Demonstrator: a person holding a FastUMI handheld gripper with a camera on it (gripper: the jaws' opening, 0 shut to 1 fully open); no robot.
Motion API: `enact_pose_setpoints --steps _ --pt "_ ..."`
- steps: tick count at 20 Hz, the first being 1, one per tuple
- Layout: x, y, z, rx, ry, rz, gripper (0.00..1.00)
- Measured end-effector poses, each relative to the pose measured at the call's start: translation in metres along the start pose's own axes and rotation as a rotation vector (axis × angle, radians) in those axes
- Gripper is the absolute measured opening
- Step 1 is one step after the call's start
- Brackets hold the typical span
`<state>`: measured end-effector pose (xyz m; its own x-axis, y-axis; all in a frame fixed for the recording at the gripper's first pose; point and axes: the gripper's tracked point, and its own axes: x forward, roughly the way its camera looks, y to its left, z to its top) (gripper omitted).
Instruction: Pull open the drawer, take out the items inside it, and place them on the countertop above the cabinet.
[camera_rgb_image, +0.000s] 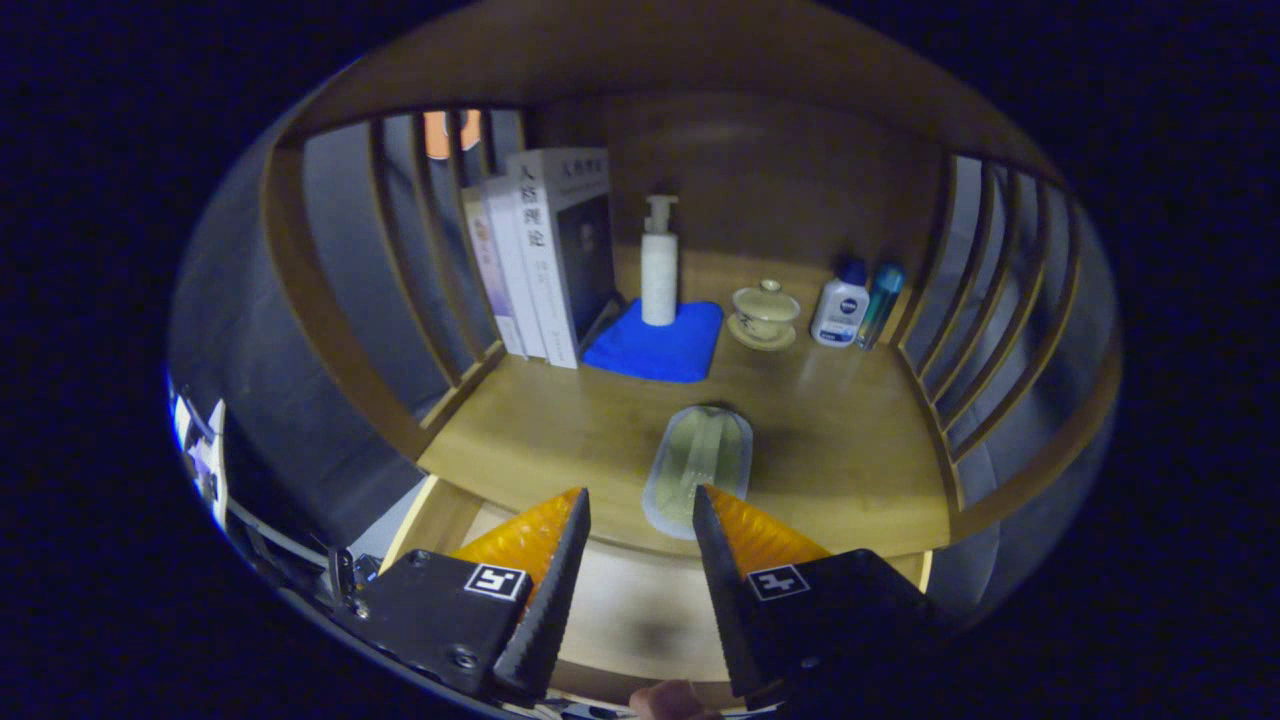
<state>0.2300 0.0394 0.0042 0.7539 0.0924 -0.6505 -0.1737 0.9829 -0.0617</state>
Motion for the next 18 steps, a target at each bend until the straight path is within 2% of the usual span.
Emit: enact_pose_setpoints --steps 4,5,7,9,12,16,18 --pt "-0.047 0.026 -0.018 -0.054 -0.152 0.018 0.67" --pt "-0.058 0.032 -0.022 -0.063 -0.192 0.024 0.78" --pt "-0.081 0.043 -0.034 -0.068 -0.276 0.032 0.92" --pt "-0.095 0.051 -0.052 -0.053 -0.336 0.041 0.99" --pt "-0.104 0.062 -0.087 -0.028 -0.391 0.069 1.00" --pt "-0.115 0.046 -0.114 -0.065 -0.503 -0.006 1.00" --pt "-0.115 0.046 -0.126 -0.073 -0.548 -0.009 1.00"
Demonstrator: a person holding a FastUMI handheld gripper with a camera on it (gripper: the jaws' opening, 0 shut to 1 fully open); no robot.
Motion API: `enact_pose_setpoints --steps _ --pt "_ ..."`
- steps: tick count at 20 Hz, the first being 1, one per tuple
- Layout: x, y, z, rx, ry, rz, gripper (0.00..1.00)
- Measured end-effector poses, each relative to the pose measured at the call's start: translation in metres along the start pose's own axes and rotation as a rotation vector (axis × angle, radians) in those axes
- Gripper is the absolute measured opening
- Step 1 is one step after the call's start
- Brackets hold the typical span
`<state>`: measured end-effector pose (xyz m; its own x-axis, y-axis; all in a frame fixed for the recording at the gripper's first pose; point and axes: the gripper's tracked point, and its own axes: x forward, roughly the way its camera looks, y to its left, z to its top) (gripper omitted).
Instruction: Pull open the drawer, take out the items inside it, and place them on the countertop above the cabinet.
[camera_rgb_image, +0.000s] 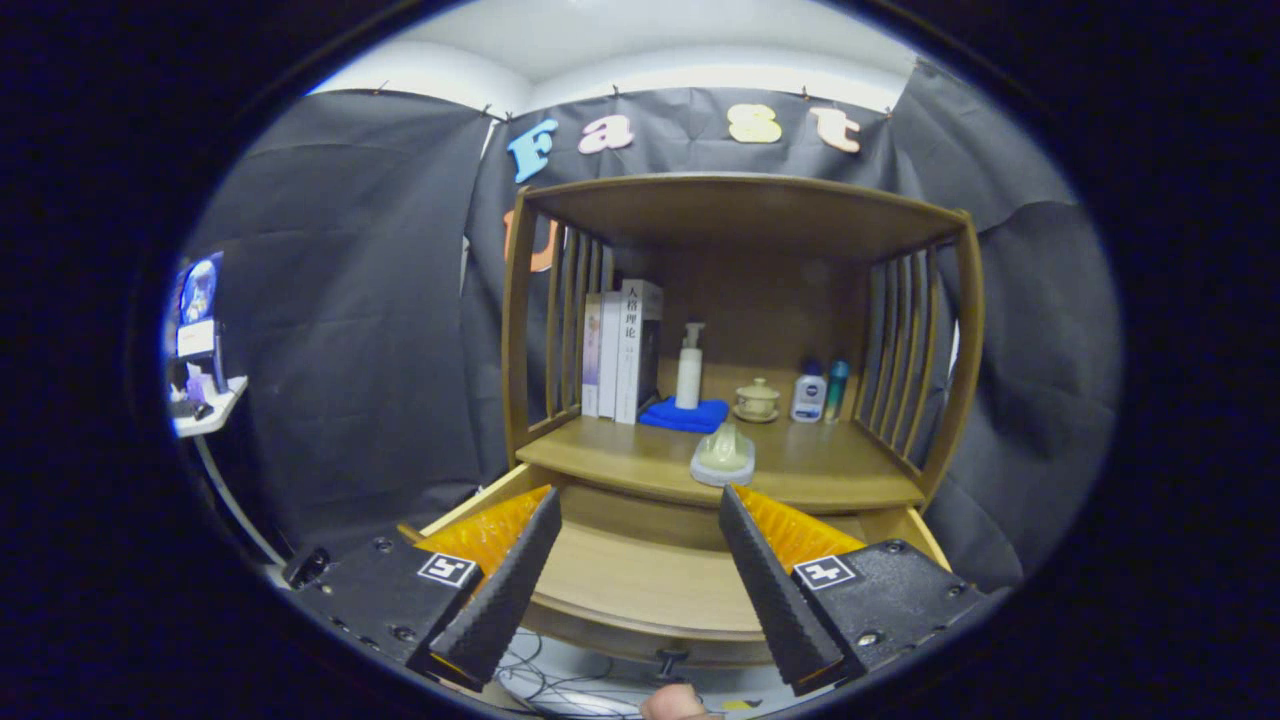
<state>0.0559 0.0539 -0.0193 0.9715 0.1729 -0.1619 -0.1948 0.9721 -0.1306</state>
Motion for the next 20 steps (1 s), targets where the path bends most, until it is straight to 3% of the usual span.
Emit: enact_pose_setpoints --steps 9,20 --pt "-0.034 0.002 -0.051 -0.032 -0.133 -0.035 1.00" --pt "-0.038 -0.015 -0.156 -0.001 0.016 -0.151 1.00"
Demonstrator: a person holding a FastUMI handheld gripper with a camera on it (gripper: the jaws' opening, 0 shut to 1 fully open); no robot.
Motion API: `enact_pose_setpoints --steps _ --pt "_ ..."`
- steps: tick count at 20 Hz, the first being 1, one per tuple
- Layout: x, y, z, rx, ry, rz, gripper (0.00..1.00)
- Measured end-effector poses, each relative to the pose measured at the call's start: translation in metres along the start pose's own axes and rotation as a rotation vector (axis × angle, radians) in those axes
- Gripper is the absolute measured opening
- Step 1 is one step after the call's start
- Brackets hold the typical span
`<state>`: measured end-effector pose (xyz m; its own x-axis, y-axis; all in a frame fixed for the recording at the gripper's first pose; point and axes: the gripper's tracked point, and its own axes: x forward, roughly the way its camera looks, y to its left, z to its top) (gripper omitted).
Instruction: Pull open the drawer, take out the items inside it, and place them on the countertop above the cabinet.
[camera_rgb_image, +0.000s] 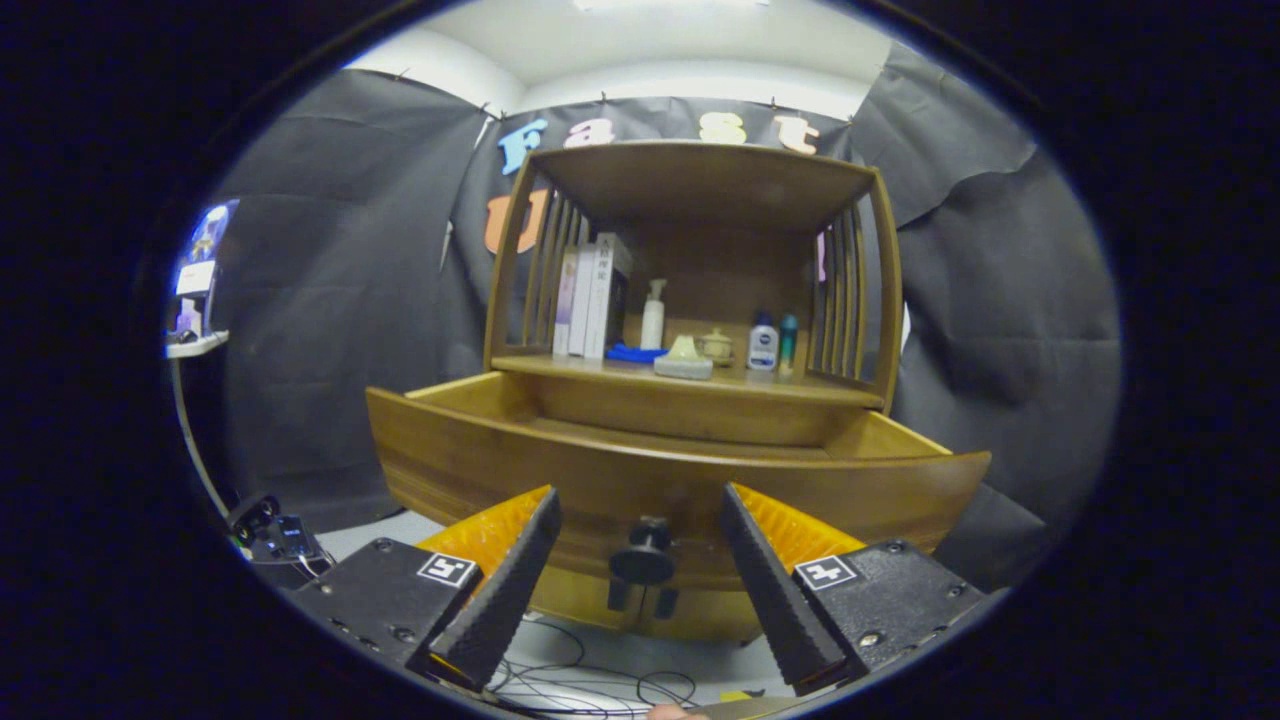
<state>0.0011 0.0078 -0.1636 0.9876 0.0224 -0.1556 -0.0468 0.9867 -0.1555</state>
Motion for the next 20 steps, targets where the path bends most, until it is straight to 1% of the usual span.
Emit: enact_pose_setpoints --steps 4,7,13,16,20 --pt "0.016 -0.008 -0.023 0.057 0.065 -0.054 1.00" --pt "0.026 -0.006 -0.031 0.089 0.091 -0.068 1.00" --pt "0.041 0.001 -0.030 0.140 0.109 -0.097 1.00" --pt "0.041 0.002 -0.031 0.143 0.112 -0.130 1.00" --pt "0.048 0.005 -0.029 0.149 0.114 -0.127 1.00"
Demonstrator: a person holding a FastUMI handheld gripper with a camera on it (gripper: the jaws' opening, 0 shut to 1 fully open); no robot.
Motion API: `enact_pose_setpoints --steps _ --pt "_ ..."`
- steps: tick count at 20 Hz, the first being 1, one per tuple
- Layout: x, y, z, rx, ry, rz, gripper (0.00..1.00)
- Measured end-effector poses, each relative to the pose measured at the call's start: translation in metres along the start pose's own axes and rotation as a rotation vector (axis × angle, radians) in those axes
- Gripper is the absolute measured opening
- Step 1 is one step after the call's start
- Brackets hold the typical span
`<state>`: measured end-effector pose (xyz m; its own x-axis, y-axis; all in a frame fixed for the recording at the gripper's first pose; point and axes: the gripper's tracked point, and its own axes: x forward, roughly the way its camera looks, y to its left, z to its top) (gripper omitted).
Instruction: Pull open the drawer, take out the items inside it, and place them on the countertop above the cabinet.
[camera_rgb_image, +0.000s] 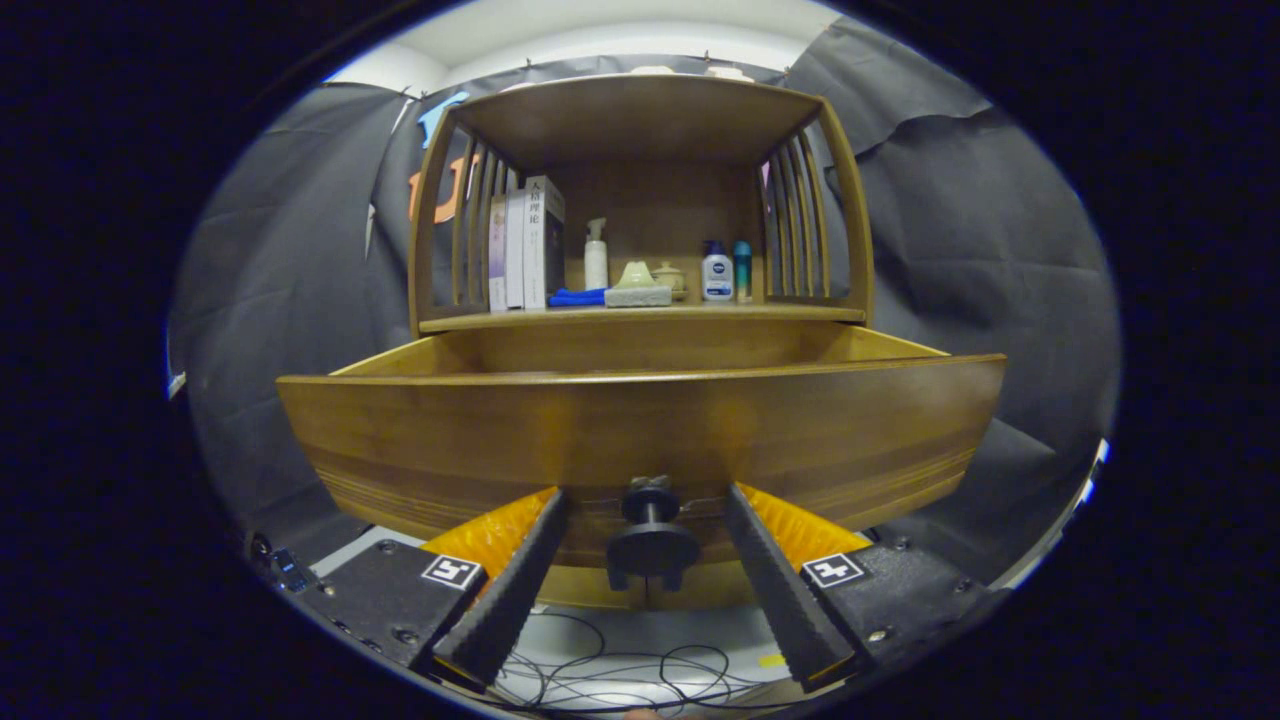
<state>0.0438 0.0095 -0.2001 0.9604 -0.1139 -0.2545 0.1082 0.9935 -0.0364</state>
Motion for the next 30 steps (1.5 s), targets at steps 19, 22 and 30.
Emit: enact_pose_setpoints --steps 19,22,30 --pt "0.076 0.005 0.039 0.040 0.059 0.006 1.00" --pt "0.087 0.006 0.043 0.038 0.068 0.005 1.00" --pt "0.118 0.005 0.052 -0.003 0.073 0.001 1.00"
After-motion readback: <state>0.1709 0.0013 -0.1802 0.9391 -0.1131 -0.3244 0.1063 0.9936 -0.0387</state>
